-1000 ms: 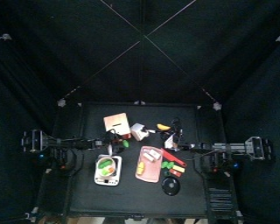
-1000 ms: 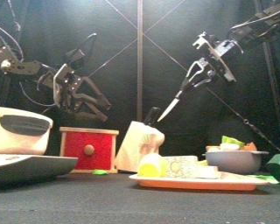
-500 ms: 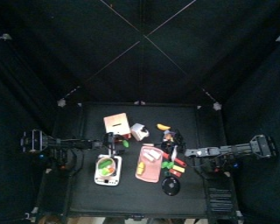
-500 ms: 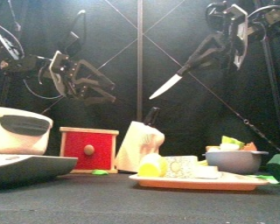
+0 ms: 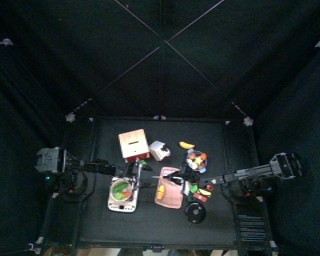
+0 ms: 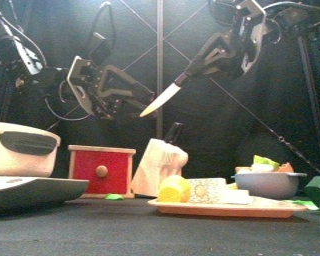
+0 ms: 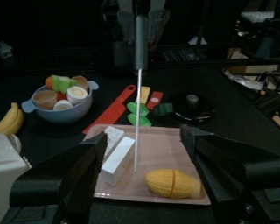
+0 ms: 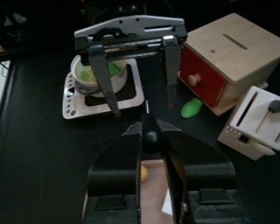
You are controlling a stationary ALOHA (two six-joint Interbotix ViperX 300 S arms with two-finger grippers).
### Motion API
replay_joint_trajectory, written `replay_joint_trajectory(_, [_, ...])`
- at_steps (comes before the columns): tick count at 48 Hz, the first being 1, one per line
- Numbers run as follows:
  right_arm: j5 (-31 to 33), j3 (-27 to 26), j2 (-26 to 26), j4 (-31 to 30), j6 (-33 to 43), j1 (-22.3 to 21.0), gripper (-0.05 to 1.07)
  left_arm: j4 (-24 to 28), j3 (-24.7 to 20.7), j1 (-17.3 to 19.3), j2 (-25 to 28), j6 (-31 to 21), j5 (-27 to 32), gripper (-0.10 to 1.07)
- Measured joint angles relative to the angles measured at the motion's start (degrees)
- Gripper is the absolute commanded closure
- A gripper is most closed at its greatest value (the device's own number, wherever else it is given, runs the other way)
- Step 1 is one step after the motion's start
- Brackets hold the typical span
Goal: Cut corn
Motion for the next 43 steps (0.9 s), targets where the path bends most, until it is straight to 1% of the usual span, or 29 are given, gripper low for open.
replay_joint_trajectory(6, [0.0,0.0,0.1,0.3,0.1,-0.1,0.61,-0.4,0.0,0.0,0.1,0.0,0.0,0.40])
replay_joint_trajectory(10, [0.0,0.0,0.1,1.1,0.0,0.0,0.61,-0.4,0.0,0.1,0.1,0.1,-0.1,0.50])
replay_joint_trajectory(15, [0.0,0.1,0.4,1.7,-0.1,-0.1,0.62,-0.4,0.0,0.1,0.1,0.1,-0.1,0.56])
replay_joint_trajectory(18, [-0.1,0.4,0.9,2.8,-0.1,0.0,0.61,-0.4,0.1,0.1,0.2,0.1,0.0,0.57])
replay_joint_trajectory(22, [-0.9,0.4,2.5,5.9,-0.1,-0.1,0.62,-0.4,0.7,0.1,0.2,0.1,0.3,0.57])
replay_joint_trajectory(25, [-2.7,0.4,4.7,10.6,-0.1,0.0,0.62,0.1,1.3,-0.2,0.2,0.2,0.8,0.57])
replay_joint_trajectory(29, [-5.1,0.4,8.0,14.2,-0.1,0.2,0.62,1.0,1.9,-0.4,0.2,0.1,1.3,0.57])
replay_joint_trajectory(32, [-6.4,0.4,9.8,15.3,-0.1,0.5,0.62,1.4,1.8,-0.5,0.2,0.1,1.5,0.57])
replay_joint_trajectory(36, [-7.5,0.4,11.1,16.3,-0.1,0.9,0.62,1.8,1.8,-0.9,0.2,0.1,1.5,0.57])
replay_joint_trajectory(43, [-7.6,0.4,11.7,16.6,-0.1,0.9,0.62,1.9,1.8,-2.3,1.9,0.0,1.5,0.57])
